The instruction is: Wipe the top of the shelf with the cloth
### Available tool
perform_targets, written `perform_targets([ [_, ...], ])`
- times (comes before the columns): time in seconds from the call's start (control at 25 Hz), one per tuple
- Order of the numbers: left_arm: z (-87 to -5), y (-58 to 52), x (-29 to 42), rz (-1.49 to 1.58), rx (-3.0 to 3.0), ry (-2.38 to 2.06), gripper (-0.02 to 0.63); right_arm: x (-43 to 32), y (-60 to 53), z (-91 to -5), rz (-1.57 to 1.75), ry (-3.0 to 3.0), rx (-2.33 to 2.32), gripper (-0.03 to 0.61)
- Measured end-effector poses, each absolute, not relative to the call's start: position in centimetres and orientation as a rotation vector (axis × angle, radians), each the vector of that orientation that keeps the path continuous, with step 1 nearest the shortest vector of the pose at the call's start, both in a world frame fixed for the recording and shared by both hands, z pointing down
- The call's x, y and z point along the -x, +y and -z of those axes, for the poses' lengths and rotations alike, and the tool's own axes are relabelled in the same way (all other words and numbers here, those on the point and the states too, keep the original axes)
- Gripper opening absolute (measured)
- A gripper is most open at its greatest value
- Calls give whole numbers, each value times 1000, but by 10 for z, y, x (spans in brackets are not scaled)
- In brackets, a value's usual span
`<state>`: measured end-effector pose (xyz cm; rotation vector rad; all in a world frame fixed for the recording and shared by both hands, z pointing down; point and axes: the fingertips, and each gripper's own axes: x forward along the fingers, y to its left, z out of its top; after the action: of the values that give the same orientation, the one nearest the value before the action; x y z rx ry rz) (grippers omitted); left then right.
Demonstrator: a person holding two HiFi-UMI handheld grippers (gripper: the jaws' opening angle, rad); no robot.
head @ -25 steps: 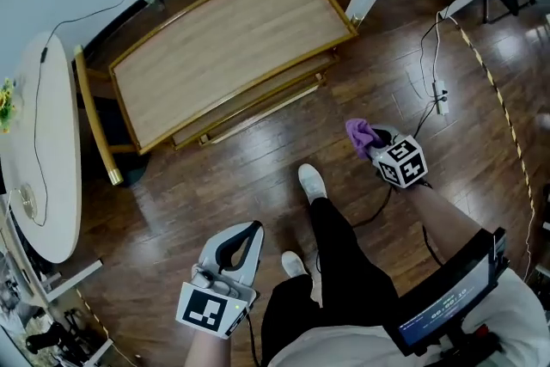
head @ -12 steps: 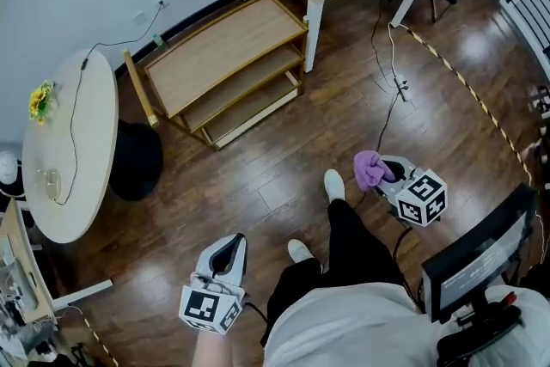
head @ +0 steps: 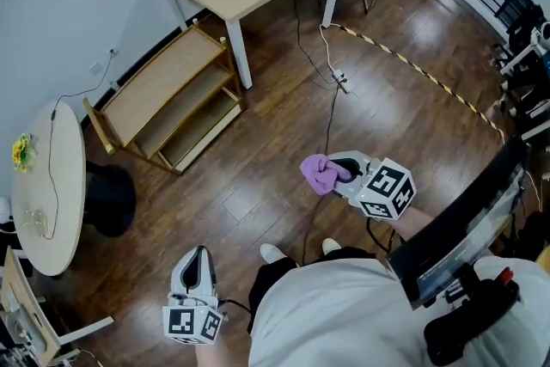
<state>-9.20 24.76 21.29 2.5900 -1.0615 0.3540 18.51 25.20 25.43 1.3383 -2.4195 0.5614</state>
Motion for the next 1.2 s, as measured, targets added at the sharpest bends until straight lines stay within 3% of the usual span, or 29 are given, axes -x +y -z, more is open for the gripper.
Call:
perform_targets([
  [0.6,-182,364,-44,-344,-2604,-1005,20,-281,369,-197,-465,-2571,-1345,84],
  [1.2,-183,425,-66,-342,-2615,-1032,20,-295,425,-194,-417,-2610,-1298,84],
])
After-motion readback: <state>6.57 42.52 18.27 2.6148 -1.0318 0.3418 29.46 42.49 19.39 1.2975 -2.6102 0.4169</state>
